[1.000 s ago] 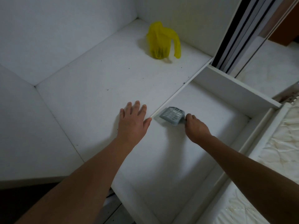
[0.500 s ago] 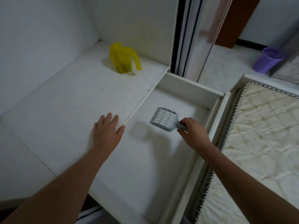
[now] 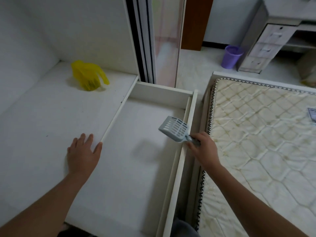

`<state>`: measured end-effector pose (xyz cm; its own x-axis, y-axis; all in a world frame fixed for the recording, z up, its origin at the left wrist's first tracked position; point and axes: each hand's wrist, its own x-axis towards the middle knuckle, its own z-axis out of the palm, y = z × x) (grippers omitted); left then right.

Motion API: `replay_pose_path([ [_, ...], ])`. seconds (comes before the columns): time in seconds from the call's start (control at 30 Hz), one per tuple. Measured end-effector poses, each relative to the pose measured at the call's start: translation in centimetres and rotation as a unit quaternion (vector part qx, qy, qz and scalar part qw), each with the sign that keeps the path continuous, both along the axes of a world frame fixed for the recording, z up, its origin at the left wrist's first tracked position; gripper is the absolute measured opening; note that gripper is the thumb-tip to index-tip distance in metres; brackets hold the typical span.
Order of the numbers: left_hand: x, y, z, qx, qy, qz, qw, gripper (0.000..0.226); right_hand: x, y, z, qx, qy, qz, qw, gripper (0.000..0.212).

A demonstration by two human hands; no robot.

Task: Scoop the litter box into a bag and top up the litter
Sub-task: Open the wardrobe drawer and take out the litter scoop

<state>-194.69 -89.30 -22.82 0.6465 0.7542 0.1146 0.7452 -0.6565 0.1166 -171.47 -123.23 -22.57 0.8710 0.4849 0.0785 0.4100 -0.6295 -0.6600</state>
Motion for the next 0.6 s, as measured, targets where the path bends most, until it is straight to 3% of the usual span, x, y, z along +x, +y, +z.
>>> replay_pose_path([
  [0.1,0.1,0.2,0.0,0.000,-0.004,-0.002,1.000,0.063,-0.6,-0.5,-0.5,0.016,0.037,-0.021,0.999,0.027],
  [0.4,1.0,-0.6,0.6,-0.034,0.003,0.025,0.999,0.053,-0.9,-0.3,-1.2,0.031,0.037,-0.027,0.998,0.028],
  [0.5,3.4,-4.9,1.4,-0.023,-0.049,-0.029,0.998,0.058,-0.9,0.0,-1.1,0.033,0.030,-0.020,0.999,0.030],
  [0.6,6.4,-11.7,1.1,-0.089,-0.081,-0.105,0.987,0.062,-0.9,0.3,-0.8,0.041,0.021,-0.024,0.999,0.030],
])
